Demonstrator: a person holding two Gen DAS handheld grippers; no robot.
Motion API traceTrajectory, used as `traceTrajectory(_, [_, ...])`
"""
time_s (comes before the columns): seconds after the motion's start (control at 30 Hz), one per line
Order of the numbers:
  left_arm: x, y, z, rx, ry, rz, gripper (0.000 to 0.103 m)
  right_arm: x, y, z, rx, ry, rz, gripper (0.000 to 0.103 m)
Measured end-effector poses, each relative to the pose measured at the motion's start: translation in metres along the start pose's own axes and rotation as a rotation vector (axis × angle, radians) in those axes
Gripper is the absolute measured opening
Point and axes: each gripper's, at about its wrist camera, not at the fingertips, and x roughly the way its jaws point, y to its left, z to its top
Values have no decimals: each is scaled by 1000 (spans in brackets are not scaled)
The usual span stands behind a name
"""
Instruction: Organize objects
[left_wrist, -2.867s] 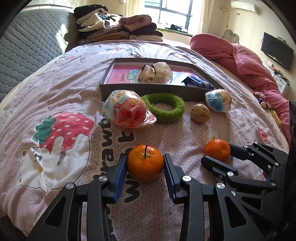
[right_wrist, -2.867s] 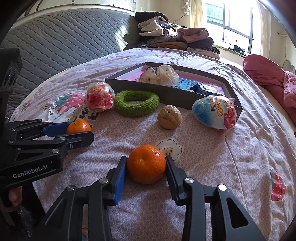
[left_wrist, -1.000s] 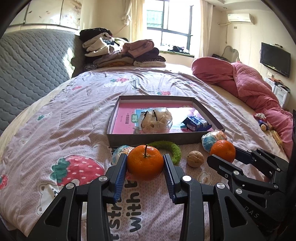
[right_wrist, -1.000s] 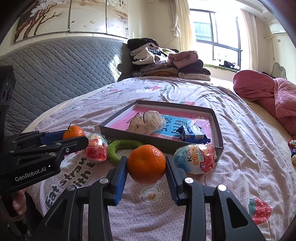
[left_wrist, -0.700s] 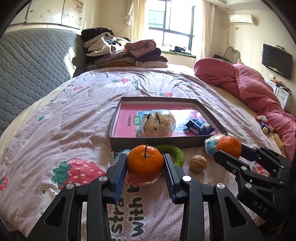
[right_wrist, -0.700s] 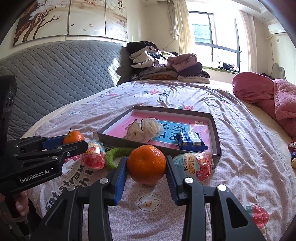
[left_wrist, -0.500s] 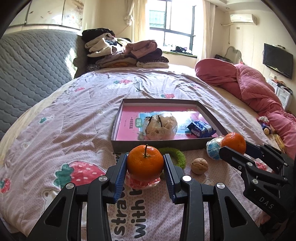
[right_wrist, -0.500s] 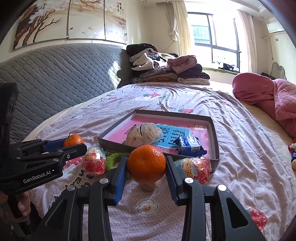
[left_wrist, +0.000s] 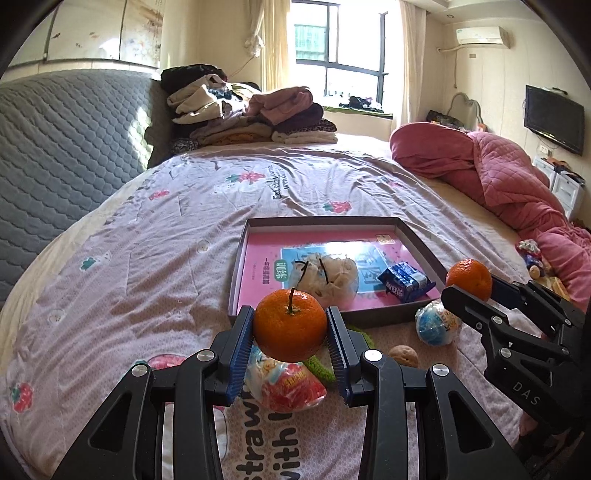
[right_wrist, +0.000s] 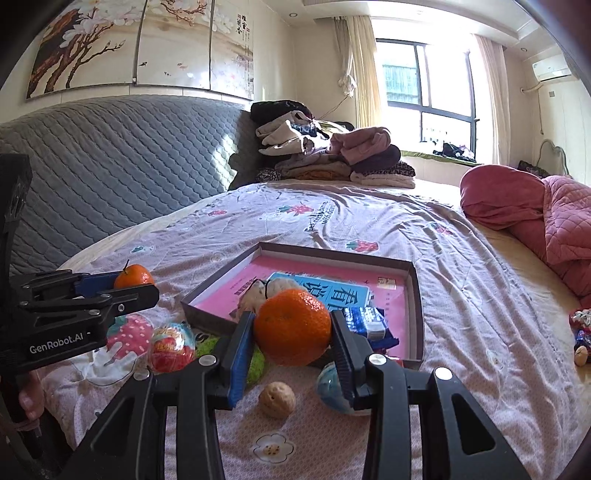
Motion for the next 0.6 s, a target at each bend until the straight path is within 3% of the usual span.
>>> traceTrajectory(0.6, [24,6,34,1,-35,16,40,18,-6,28,-24,-33,-21,40])
